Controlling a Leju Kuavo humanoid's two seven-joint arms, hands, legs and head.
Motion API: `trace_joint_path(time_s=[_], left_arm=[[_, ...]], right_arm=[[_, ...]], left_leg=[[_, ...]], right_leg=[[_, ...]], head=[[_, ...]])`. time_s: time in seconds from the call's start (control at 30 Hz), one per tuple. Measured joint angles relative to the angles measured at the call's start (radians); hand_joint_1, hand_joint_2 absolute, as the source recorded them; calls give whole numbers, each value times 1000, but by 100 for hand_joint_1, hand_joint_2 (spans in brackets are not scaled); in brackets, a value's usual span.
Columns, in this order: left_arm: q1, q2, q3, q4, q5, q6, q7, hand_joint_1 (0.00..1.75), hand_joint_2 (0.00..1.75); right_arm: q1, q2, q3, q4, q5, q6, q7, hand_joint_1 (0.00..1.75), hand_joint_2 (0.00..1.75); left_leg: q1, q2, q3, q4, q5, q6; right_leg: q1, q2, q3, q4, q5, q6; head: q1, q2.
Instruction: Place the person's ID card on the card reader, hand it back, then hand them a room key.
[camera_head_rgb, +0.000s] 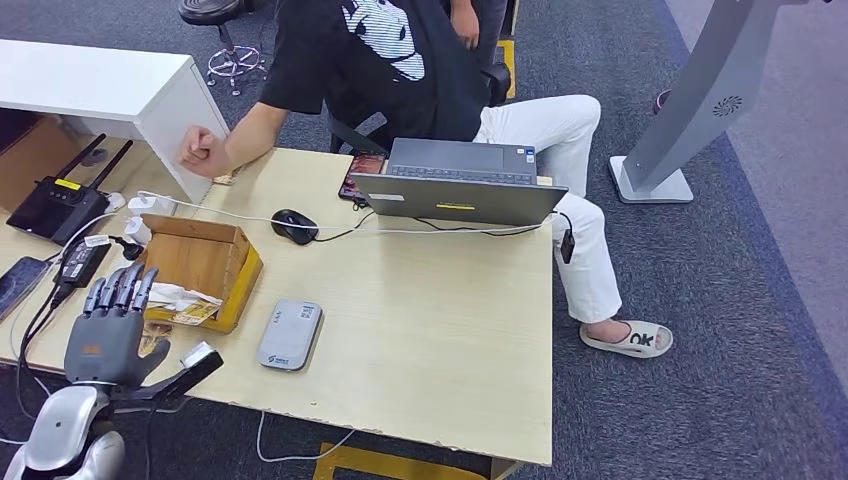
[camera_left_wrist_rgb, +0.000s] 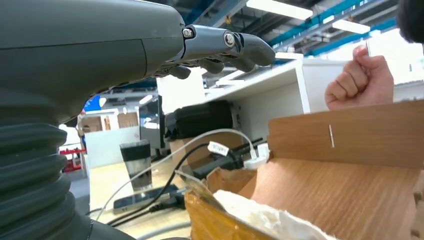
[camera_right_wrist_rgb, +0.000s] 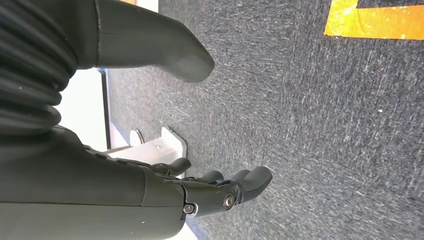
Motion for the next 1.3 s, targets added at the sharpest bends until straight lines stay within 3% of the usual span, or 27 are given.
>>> trace_joint_path(time_s=[0.17,0.5,1.3], left_arm=[[-32,-5,0,74,-14,73,-10,0,175],[-79,-22,-1,170,-36,103,-19,0,175],[-85,-25,-2,200,-41,105,-11,0,175]], right_arm=[[-1,0,0,0,17,0,0,0,175],[-6,0,0,-1,28,0,5,0,175],[-6,0,0,-5,13,-27,14,0,175]], left_leg=[[0,0,0,0,0,0],[0,0,0,0,0,0],[0,0,0,0,0,0]], right_leg=[[0,0,0,0,0,0],[0,0,0,0,0,0],[0,0,0,0,0,0]], head=[[0,0],[0,0],[0,0]])
